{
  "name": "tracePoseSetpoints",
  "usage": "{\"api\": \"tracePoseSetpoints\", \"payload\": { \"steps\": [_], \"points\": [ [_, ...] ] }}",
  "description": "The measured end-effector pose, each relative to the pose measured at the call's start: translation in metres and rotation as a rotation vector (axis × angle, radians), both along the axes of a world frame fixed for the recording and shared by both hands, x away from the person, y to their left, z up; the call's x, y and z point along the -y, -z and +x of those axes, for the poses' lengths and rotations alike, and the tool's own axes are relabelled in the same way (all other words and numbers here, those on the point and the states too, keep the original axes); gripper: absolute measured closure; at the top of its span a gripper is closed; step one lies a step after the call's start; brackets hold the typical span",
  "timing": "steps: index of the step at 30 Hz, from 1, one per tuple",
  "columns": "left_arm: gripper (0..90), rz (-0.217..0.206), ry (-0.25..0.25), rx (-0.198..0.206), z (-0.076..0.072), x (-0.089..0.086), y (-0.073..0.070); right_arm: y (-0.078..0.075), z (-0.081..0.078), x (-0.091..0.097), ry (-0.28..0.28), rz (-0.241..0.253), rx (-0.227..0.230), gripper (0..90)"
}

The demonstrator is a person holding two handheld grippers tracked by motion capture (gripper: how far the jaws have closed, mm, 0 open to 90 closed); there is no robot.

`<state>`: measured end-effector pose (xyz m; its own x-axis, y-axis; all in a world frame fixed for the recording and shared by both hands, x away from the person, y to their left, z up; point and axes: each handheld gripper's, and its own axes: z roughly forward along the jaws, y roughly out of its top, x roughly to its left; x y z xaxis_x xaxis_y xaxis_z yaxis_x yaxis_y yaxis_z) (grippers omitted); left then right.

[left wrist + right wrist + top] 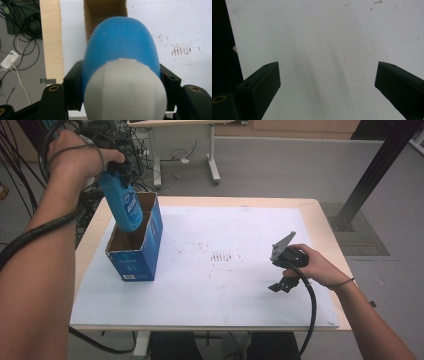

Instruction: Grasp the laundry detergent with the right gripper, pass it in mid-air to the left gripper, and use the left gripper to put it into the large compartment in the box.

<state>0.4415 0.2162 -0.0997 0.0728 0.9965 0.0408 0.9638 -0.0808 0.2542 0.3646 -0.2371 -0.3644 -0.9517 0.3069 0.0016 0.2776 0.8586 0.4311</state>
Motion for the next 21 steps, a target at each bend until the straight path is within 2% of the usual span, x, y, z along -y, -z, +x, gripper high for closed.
{"api": "tracePoseSetpoints", "payload": {
  "steps": [8, 21],
  "points": [
    [37.4, -0.013, -0.005, 0.009, -0.004, -0.005, 0.022, 0.001, 0.000, -0.002, -0.007, -0.002, 0.000, 6.2],
    [37.4, 0.007, -0.012, -0.004, -0.002, -0.006, 0.051, 0.002, 0.000, -0.004, -0.007, 0.000, -0.007, 6.2]
  ]
}}
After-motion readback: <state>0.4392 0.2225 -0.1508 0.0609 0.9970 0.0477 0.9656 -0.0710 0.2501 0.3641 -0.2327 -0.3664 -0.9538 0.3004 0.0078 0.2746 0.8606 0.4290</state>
